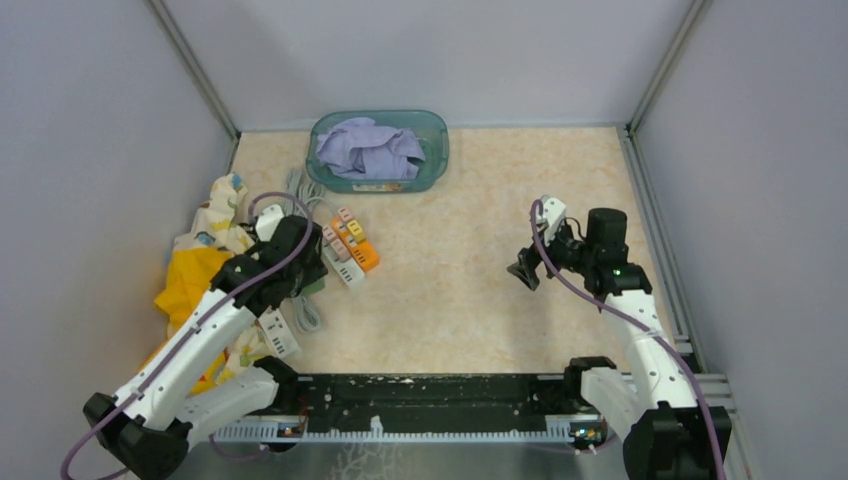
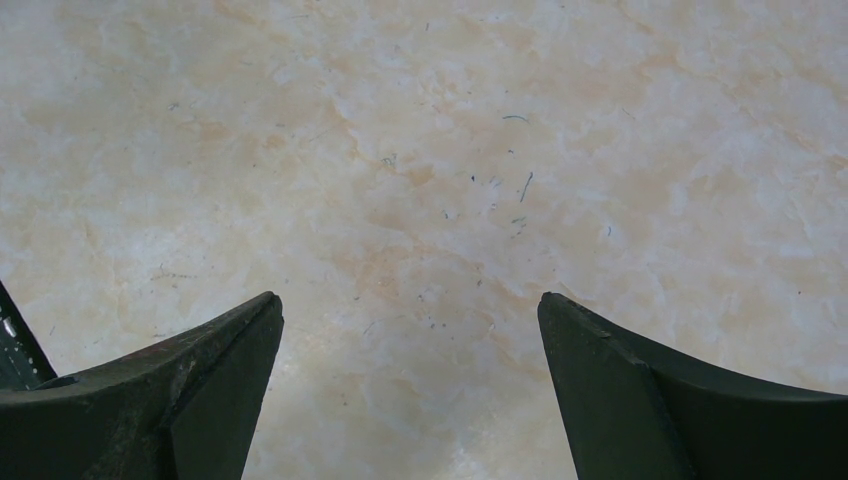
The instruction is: Pull the plug off the socket
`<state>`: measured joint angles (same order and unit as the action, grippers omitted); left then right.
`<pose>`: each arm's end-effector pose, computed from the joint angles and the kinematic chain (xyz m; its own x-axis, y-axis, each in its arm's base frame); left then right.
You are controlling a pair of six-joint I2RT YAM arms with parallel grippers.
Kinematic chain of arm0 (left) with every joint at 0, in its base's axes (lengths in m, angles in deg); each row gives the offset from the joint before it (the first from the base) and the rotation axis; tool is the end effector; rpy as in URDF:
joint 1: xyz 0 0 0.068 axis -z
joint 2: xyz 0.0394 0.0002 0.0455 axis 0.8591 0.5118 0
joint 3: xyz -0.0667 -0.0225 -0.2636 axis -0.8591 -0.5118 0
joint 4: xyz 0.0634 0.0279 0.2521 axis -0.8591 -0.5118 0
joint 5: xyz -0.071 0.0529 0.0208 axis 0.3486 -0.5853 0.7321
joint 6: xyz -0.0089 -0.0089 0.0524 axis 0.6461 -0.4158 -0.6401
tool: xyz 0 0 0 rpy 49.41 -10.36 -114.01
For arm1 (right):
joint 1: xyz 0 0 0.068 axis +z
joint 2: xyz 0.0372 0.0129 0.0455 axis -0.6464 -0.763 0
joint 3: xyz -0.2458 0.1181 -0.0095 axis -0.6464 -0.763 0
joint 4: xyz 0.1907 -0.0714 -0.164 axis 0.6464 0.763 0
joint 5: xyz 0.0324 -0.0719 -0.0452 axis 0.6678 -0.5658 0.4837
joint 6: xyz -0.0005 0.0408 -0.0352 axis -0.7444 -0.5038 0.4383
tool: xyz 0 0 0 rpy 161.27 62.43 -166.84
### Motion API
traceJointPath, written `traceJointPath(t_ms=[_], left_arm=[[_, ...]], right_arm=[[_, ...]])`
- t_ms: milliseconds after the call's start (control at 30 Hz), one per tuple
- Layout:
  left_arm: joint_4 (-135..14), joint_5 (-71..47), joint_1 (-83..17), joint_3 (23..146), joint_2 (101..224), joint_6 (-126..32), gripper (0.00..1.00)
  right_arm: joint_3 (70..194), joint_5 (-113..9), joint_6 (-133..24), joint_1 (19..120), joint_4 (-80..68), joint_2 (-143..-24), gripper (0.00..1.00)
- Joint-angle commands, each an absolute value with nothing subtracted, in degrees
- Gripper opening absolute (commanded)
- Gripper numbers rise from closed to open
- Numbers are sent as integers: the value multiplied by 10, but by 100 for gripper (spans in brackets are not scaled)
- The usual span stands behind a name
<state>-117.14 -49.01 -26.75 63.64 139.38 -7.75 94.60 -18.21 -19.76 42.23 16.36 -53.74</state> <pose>0.1486 -0.0741 0.2901 -0.6252 -0.4085 -0.6651 -0.3921 0.9011 -0.1848 0.1884 0.0301 0.2621 -0.2608 -0.3613 -0.8952 -0.7746 0.6318 -0.0294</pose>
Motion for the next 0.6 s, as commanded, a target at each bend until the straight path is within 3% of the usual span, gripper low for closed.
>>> traceJointPath(t_ms=[0,233,567], left_arm=[[-1095,-508,-261,741,1397,-174,0],[-1048,-489,-261,828,1401,-211,0],[-952,-274,-260,803,1422,-175,0]], right_arm=[[947,-174,-187,417,142,-523,99],[946,-177,-183,417,142,-517,99],[946,-179,-182,417,142,-517,99]])
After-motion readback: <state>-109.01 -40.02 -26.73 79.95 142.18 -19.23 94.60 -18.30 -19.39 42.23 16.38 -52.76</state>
